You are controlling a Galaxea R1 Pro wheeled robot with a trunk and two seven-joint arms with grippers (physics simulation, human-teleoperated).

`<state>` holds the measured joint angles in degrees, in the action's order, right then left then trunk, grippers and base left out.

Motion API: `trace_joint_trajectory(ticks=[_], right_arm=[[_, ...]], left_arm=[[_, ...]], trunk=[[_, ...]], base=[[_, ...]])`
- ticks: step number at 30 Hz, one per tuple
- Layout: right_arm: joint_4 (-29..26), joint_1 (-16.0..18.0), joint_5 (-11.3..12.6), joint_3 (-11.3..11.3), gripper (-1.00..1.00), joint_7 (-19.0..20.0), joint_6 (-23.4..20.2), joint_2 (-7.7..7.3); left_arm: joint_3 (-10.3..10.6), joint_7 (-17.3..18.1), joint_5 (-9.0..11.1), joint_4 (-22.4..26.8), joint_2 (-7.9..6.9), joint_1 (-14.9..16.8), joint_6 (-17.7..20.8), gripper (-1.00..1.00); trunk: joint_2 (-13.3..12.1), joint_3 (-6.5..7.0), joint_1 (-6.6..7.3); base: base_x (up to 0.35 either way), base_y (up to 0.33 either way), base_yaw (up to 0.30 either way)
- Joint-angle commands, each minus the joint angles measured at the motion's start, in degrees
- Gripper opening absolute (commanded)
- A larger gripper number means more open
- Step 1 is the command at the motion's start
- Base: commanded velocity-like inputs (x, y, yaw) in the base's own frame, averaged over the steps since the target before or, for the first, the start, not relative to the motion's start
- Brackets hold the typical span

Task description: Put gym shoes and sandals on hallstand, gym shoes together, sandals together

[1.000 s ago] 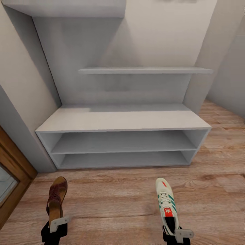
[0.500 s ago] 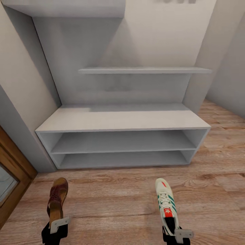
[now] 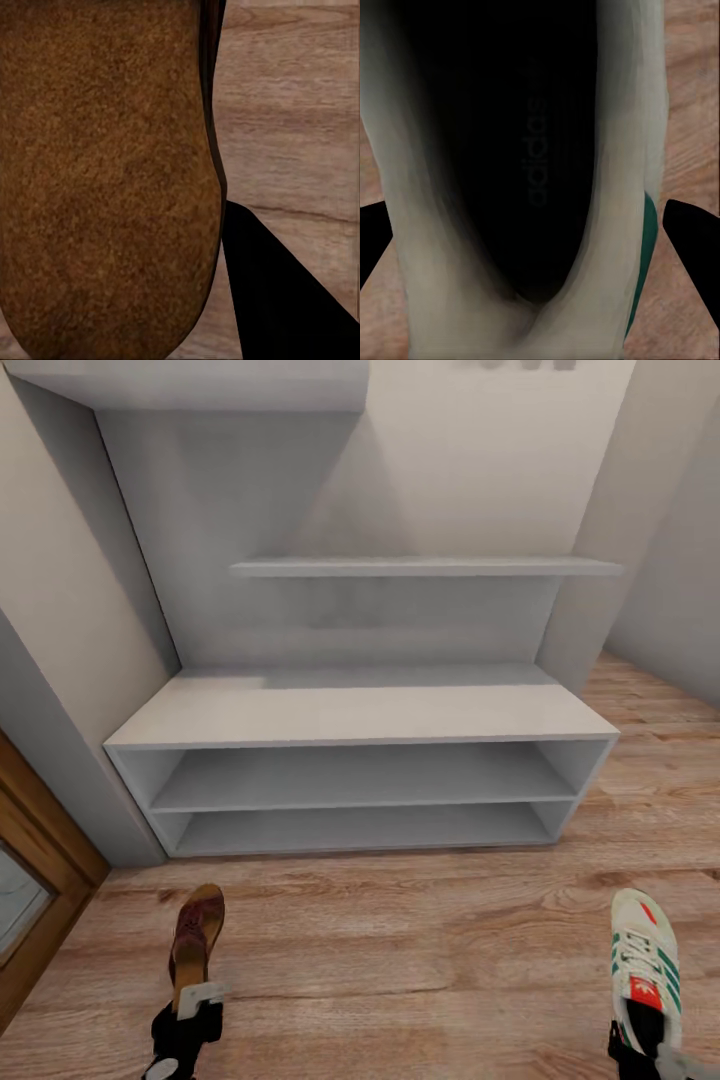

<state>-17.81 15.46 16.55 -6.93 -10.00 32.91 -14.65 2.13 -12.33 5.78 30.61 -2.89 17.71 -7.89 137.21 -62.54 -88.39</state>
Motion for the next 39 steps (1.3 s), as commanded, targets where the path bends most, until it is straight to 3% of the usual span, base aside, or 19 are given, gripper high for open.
trace_joint_trajectory(ticks=[1, 3, 6, 10, 11, 13, 17, 20, 25, 33, 39], right_arm=[[0.01, 0.01, 0.77, -0.47, -1.0, 0.5, 0.1, -0.88], [-0.01, 0.01, 2.41, -2.32, -1.0, 2.08, -0.08, -3.64], [-0.04, 0.01, 3.93, -3.13, -1.0, 2.81, -1.45, -5.96], [-0.46, 0.01, 6.6, -3.55, -1.0, 3.14, -6.97, -9.8], [-0.66, 0.01, 9.4, -4.43, -1.0, 3.26, -12.65, -13.49], [-0.69, 0.01, 10.98, -5.85, -1.0, 3.24, -14.97, -15.13], [-0.52, 0.01, 12.69, -12.74, -1.0, 3.31, -17.49, -19.19], [-0.43, 0.01, 12.87, -15.1, -1.0, 3.43, -17.78, -20.78], [-0.69, 0.01, 12.8, -15.2, -1.0, 3.36, -17.63, -20.48], [-0.73, 0.01, 12.8, -15.22, -1.0, 3.32, -17.62, -20.42], [-0.73, 0.01, 12.8, -15.22, -1.0, 3.3, -17.53, -20.41]], left_arm=[[0.19, -0.18, 0.48, 0.03, -0.01, 0.66, 1.34, -1.0], [0.18, -0.17, 0.47, 0.35, 0.13, 3.21, 5.9, -1.0], [0.17, -0.16, 0.46, 0.49, 0.22, 6.19, 8.53, -1.0], [0.16, -0.13, 0.46, 0.56, 0.25, 10.87, 11.53, -1.0], [0.15, -0.15, 0.46, 0.61, 0.34, 14.66, 15.35, -1.0], [0.15, -0.15, 0.46, 0.64, 0.38, 16.9, 17.75, -1.0], [0.21, -0.12, 0.43, 0.6, 0.42, 23.15, 22.18, -1.0], [0.79, -0.15, 0.39, 0.52, 0.28, 25.19, 22.84, -1.0], [4.03, 0.56, 0.42, 0.64, 0.2, 25.36, 23.03, -1.0], [4.39, 0.75, 0.46, 0.67, 0.42, 25.61, 23.22, -1.0], [4.37, 0.73, 0.38, 0.76, 0.35, 26.46, 25.76, -1.0]], trunk=[[0.02, -0.05, 0.01], [0.02, -0.05, 0.01], [0.02, -0.05, 0.01], [0.02, -0.05, 0.01], [0.02, -0.05, 0.01], [0.02, -0.05, 0.01], [0.02, -0.05, 0.01], [0.02, -0.05, 0.01], [0.02, -0.05, 0.01], [2.42, -1.43, -1.31], [4.83, -3.03, -2.63]], base=[[0.0, 0.0, 0.0], [0.0, 0.0, 0.0], [0.0, 0.0, 0.0], [0.0, 0.0, 0.0], [0.0, 0.0, 0.0], [0.0, 0.0, 0.0], [0.0, 0.0, 0.0], [0.0, 0.0, 0.0], [0.0, 0.0, 0.0], [0.0, 0.0, 0.0], [0.0, 0.0, 0.0]])
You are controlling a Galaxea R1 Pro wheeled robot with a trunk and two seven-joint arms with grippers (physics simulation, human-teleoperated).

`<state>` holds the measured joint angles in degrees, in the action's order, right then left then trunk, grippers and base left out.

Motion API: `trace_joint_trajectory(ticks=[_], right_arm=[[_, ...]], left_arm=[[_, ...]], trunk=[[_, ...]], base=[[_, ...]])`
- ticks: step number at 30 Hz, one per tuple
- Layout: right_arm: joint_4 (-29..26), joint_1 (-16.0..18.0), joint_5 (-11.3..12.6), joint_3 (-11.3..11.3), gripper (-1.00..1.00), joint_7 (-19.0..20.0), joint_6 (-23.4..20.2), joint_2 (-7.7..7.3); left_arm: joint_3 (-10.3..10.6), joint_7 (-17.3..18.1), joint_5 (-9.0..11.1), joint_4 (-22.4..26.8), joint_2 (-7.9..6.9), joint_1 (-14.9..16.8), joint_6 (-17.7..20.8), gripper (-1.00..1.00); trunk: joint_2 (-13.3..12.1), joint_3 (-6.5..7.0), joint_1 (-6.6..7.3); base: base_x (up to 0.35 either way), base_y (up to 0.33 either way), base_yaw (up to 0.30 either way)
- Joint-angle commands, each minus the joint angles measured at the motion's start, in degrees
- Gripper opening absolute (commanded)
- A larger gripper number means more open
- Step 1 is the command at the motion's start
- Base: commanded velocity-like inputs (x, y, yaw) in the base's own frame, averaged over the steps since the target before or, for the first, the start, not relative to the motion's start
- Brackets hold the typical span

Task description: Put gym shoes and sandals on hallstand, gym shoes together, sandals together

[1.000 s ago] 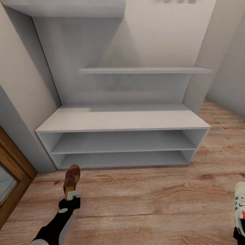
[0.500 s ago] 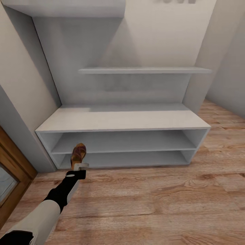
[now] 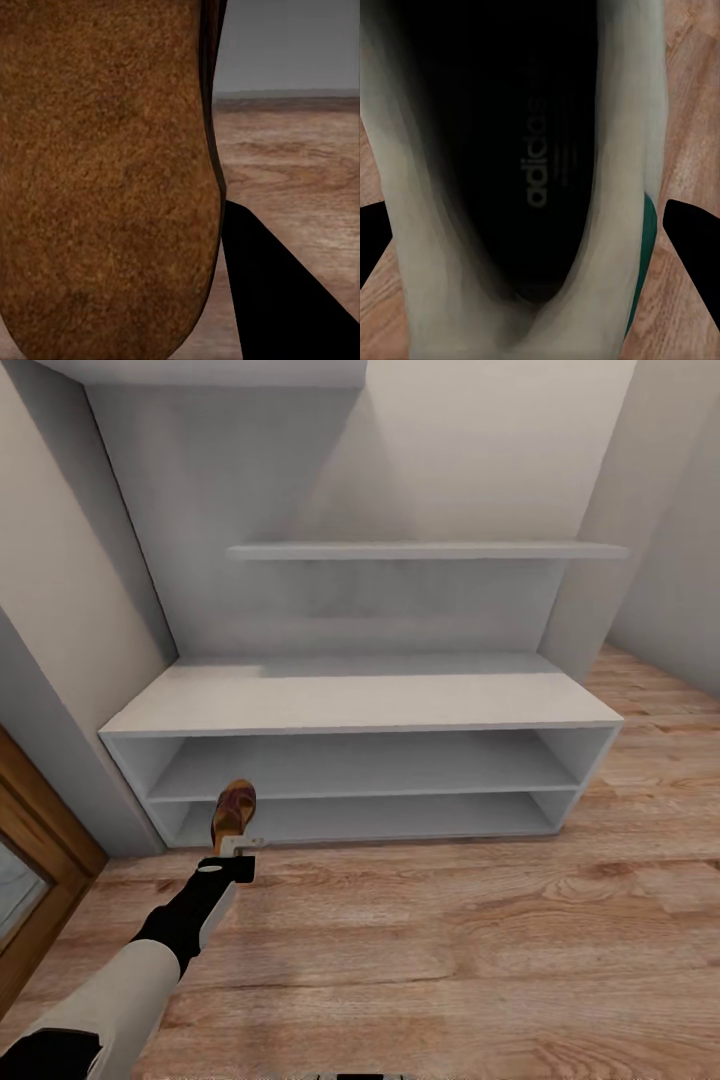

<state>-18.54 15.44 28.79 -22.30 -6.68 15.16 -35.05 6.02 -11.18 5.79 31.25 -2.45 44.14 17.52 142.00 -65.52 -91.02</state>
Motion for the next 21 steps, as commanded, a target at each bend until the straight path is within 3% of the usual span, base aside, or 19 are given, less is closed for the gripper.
trace_joint_trajectory(ticks=[1, 10, 21], right_arm=[[0.0, 0.03, 0.56, 0.16, -1.0, -0.04, 0.27, -0.02], [0.0, 0.03, 0.56, 0.19, -1.0, -0.08, 0.36, -0.02], [0.0, 0.03, 0.56, 0.24, -1.0, -0.09, 0.4, -0.02]], left_arm=[[0.52, -0.42, 0.37, 0.15, -0.09, 0.07, 0.43, -1.0], [0.57, -0.42, 0.29, 0.21, -0.44, 0.38, 0.63, -1.0], [0.58, -0.44, 0.2, 0.08, -0.47, 0.34, 0.66, -1.0]], trunk=[[0.44, -0.32, -0.21], [1.33, -3.0, -0.83], [1.33, -3.28, -0.83]], base=[[0.0, 0.0, 0.0], [0.0, 0.0, 0.0], [0.0, 0.0, 0.0]])
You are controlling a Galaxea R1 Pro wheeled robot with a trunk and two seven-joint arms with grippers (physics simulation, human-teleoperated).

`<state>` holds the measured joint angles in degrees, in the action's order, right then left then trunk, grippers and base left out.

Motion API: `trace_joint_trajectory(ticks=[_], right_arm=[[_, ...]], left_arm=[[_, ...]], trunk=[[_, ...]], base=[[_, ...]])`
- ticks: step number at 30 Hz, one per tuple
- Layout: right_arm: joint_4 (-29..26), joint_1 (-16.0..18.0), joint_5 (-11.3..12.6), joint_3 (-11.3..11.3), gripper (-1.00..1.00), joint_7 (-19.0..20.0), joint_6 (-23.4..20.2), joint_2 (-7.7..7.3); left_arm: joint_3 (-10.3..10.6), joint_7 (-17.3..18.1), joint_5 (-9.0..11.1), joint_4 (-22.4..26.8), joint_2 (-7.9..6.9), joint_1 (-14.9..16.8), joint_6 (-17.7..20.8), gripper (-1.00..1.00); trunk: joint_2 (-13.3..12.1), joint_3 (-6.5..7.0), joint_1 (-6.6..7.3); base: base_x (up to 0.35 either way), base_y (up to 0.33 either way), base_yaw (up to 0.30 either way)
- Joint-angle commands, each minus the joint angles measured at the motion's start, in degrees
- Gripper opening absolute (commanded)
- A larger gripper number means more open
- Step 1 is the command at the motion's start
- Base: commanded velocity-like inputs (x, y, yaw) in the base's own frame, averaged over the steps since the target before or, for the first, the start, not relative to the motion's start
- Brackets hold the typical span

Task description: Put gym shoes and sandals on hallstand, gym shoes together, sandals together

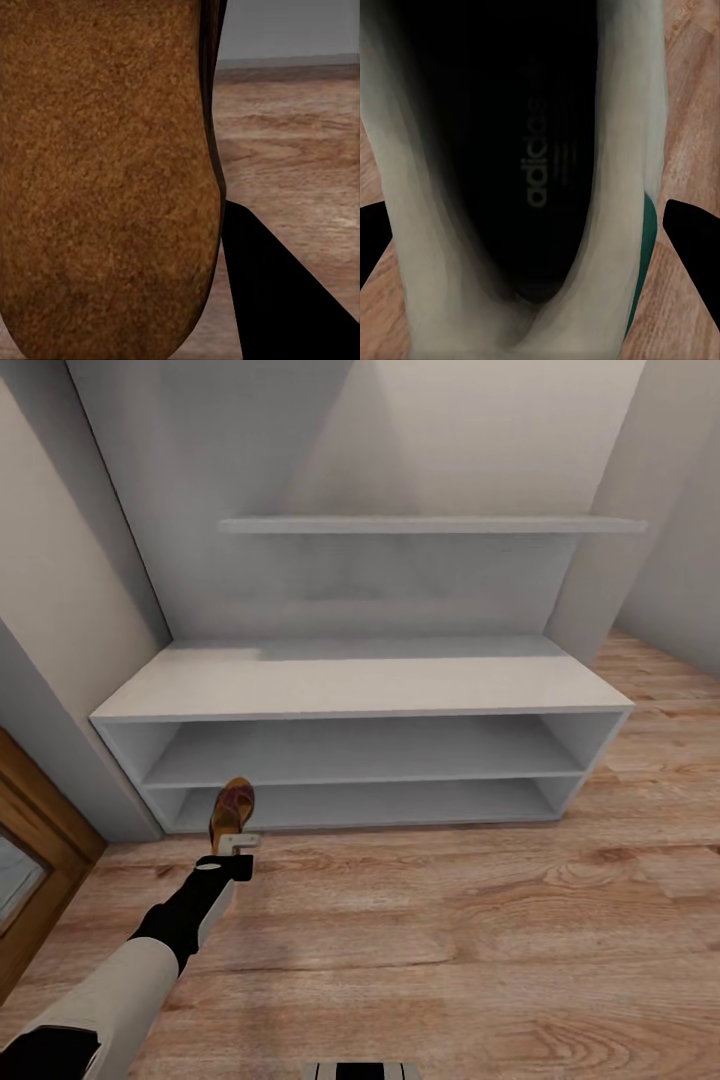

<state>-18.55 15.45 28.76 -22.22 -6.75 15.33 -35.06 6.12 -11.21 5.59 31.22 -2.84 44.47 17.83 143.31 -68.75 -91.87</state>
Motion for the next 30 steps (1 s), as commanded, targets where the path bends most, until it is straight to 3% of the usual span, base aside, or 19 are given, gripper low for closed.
trace_joint_trajectory(ticks=[1, 30], right_arm=[[0.01, 0.02, 0.6, 0.16, -1.0, -0.02, 0.22, -0.01], [0.1, 0.02, 0.51, 0.16, -1.0, 0.16, 0.22, -0.01]], left_arm=[[0.47, -0.44, 0.38, 0.12, -0.02, 0.01, 0.33, -1.0], [0.38, -1.09, 0.35, 0.76, 0.13, 0.09, 0.36, -1.0]], trunk=[[0.02, -0.05, 0.01], [0.02, -0.05, 0.01]], base=[[0.01, 0.0, 0.0], [0.251, 0.0, 0.0]])
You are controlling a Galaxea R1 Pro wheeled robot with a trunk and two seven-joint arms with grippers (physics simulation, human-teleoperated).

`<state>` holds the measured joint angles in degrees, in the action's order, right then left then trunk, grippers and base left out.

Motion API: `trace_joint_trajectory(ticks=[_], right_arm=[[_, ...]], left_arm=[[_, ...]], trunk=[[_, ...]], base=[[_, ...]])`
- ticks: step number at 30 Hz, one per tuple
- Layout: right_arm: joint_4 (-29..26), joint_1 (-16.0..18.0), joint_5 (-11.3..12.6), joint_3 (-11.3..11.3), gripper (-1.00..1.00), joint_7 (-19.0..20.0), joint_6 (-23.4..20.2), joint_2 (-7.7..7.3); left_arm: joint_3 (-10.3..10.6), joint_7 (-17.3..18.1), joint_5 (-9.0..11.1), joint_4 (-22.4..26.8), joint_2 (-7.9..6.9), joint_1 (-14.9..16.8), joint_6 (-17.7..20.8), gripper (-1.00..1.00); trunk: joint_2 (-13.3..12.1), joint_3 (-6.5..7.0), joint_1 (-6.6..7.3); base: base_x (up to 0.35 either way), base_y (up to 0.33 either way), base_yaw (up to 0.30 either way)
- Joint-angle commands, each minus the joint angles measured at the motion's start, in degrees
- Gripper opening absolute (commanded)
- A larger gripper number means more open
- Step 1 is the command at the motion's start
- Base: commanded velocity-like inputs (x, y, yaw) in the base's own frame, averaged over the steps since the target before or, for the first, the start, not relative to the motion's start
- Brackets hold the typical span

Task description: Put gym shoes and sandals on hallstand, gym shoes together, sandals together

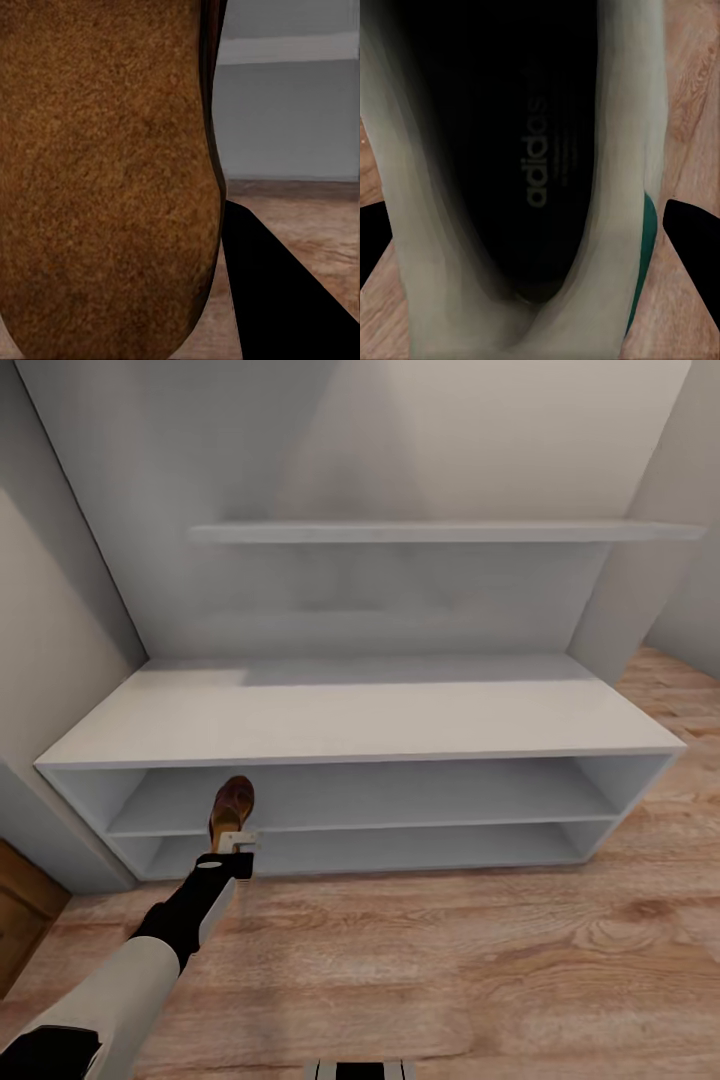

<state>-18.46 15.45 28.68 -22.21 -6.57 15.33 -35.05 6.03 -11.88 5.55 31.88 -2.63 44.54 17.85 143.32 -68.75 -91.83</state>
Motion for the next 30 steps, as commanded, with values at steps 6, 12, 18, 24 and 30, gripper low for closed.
trace_joint_trajectory(ticks=[6, 12, 18, 24, 30], right_arm=[[0.01, 0.02, 0.59, 0.15, -1.0, -0.02, 0.22, -0.01], [0.01, 0.02, 0.59, 0.15, -1.0, -0.02, 0.22, -0.01], [0.01, 0.02, 0.59, 0.15, -1.0, -0.02, 0.22, -0.01], [0.01, 0.02, 0.59, 0.15, -1.0, -0.03, 0.22, -0.01], [0.01, 0.02, 0.59, 0.15, -1.0, -0.04, 0.22, -0.01]], left_arm=[[0.47, -0.4, 0.42, 0.12, -0.03, 0.02, 0.35, -1.0], [0.47, -0.38, 0.42, 0.12, -0.03, 0.02, 0.32, -1.0], [0.47, -0.35, 0.42, 0.11, -0.12, 0.02, 0.34, -1.0], [0.47, -0.33, 0.43, 0.11, -0.16, 0.01, 0.33, -1.0], [0.47, -0.41, 0.41, 0.1, -0.14, -0.07, 0.33, -1.0]], trunk=[[0.02, -0.05, -0.02], [0.02, -0.05, -0.02], [0.02, -0.05, -0.02], [0.02, -0.05, -0.02], [0.02, -0.05, -0.02]], base=[[0.285, 0.0, 0.0], [0.091, 0.0, 0.0], [0.259, 0.0, 0.0], [0.231, 0.0, 0.0], [0.073, 0.035, 0.0]])
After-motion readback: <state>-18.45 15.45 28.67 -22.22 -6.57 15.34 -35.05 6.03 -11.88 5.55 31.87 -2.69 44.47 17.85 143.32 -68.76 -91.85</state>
